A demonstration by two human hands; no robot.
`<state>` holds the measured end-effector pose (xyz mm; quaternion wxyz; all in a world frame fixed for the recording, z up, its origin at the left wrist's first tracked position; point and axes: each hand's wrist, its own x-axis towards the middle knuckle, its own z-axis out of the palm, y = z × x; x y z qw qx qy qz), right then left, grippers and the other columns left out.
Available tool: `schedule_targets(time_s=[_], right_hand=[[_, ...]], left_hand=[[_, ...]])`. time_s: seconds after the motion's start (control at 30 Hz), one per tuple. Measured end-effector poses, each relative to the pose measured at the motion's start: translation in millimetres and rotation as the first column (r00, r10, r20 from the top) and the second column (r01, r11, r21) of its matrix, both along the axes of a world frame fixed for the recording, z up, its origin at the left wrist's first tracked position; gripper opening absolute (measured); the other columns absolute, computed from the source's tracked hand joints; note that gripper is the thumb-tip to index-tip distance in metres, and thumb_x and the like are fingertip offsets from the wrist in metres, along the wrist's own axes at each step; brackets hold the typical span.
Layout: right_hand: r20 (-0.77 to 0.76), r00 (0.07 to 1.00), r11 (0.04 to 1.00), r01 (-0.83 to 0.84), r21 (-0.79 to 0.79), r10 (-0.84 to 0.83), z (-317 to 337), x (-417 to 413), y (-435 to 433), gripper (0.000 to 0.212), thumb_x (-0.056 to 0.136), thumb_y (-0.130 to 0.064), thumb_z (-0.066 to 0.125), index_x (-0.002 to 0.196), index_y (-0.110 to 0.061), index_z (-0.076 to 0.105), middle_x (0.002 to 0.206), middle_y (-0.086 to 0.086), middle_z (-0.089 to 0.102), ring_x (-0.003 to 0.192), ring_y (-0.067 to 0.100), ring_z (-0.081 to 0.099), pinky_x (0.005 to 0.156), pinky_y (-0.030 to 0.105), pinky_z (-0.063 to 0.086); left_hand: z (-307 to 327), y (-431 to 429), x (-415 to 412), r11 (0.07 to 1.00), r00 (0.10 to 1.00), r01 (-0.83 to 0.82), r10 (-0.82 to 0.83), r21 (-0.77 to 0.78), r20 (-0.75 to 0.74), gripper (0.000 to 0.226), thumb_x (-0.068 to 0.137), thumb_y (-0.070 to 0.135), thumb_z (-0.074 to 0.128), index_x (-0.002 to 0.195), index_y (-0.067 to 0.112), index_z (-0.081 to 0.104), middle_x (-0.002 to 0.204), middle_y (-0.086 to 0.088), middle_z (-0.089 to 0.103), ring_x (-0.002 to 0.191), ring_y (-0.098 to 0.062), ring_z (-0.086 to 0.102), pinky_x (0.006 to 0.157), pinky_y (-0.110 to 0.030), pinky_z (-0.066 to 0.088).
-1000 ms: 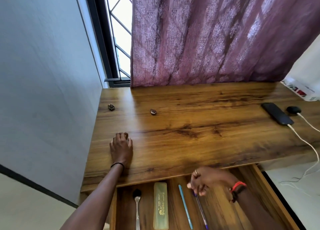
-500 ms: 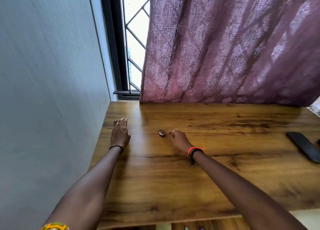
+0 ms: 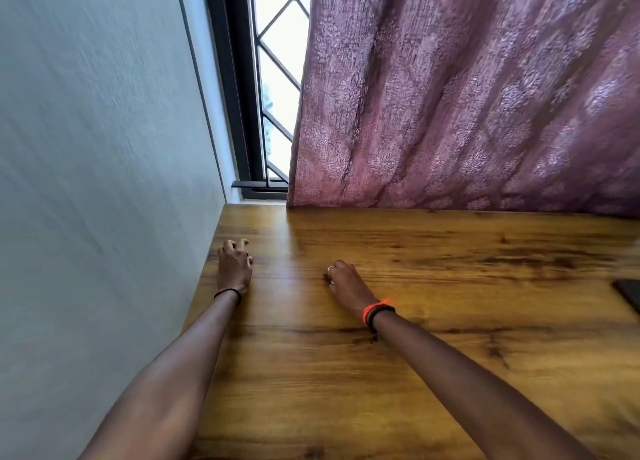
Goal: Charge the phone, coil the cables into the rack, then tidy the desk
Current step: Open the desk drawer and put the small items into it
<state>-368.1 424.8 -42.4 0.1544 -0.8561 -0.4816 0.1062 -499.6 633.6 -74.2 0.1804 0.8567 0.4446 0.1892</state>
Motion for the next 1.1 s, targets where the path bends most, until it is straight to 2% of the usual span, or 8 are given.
schedule_targets(time_s=[0.23,0.43,0.53,0.67,0.83,0.93,1.03,1.1], right_hand=[[-0.169,0.974,0.983,0.167,0.075,-0.152,4,-11,-35,0.028,0.083,-0.005,0.054,0.110,-0.007,0.063,0.111,0.012,0.058,0.109,0.024,0.051,0.091,0.024,0.035],[-0.269,0.924,0.950,0.302,0.076,-0.272,7,-43,-90,0.028,0.087,-0.009,0.056,0.115,-0.007,0.059,0.119,0.011,0.054,0.111,0.025,0.052,0.095,0.030,0.042],[-0.297,0.895,0.924,0.372,0.087,-0.332,5,-59,-118,0.032,0.088,-0.013,0.058,0.120,-0.008,0.057,0.125,0.009,0.054,0.114,0.022,0.052,0.095,0.026,0.040],[-0.330,0.862,0.890,0.441,0.119,-0.383,7,-82,-164,0.030,0.086,-0.011,0.062,0.115,-0.008,0.060,0.118,0.008,0.061,0.109,0.019,0.056,0.081,0.017,0.038],[-0.392,0.812,0.840,0.521,0.151,-0.433,9,-105,-223,0.029,0.085,-0.015,0.065,0.114,-0.013,0.061,0.116,0.006,0.061,0.104,0.017,0.058,0.082,0.016,0.040],[-0.418,0.794,0.826,0.542,0.156,-0.442,11,-115,-260,0.030,0.088,-0.017,0.063,0.117,-0.016,0.058,0.113,0.002,0.059,0.098,0.014,0.057,0.077,0.016,0.041],[-0.419,0.776,0.801,0.575,0.164,-0.471,10,-120,-294,0.030,0.086,-0.017,0.065,0.115,-0.018,0.059,0.101,-0.001,0.061,0.088,0.009,0.055,0.062,0.007,0.038],[-0.418,0.770,0.793,0.586,0.165,-0.482,10,-122,-313,0.030,0.084,-0.016,0.067,0.113,-0.016,0.060,0.097,-0.001,0.062,0.090,0.010,0.058,0.063,0.005,0.039]], left_hand=[[20,-38,-10,0.997,0.987,-0.023,0.034,-0.076,0.155,0.042,0.085,0.011,0.062,0.125,0.014,0.050,0.122,-0.015,0.051,0.105,-0.037,0.055,0.086,-0.048,0.044],[27,-100,-33,0.971,0.918,0.180,-0.110,-0.154,0.381,0.043,0.081,-0.004,0.063,0.121,0.005,0.052,0.117,-0.017,0.053,0.106,-0.031,0.055,0.090,-0.037,0.047],[26,-139,-44,0.951,0.900,0.261,-0.178,-0.166,0.397,0.043,0.080,-0.005,0.064,0.121,0.006,0.053,0.113,-0.013,0.054,0.105,-0.026,0.053,0.090,-0.030,0.044],[25,-197,-62,0.912,0.865,0.379,-0.289,-0.157,0.410,0.045,0.080,-0.003,0.066,0.121,0.010,0.052,0.111,-0.003,0.055,0.103,-0.020,0.056,0.090,-0.031,0.048],[27,-273,-81,0.837,0.814,0.514,-0.405,-0.189,0.417,0.044,0.081,0.004,0.067,0.120,0.017,0.051,0.114,0.006,0.053,0.106,-0.009,0.052,0.093,-0.019,0.044],[22,-315,-87,0.773,0.778,0.598,-0.496,-0.211,0.387,0.045,0.086,0.014,0.064,0.126,0.025,0.048,0.122,0.011,0.049,0.112,-0.005,0.050,0.097,-0.023,0.045],[20,-353,-94,0.719,0.752,0.649,-0.554,-0.248,0.358,0.042,0.088,0.023,0.061,0.127,0.030,0.045,0.125,0.017,0.042,0.115,-0.002,0.047,0.100,-0.024,0.043],[16,-372,-95,0.686,0.732,0.677,-0.587,-0.267,0.345,0.041,0.089,0.023,0.060,0.127,0.027,0.046,0.127,0.013,0.043,0.118,-0.007,0.048,0.102,-0.028,0.042]])
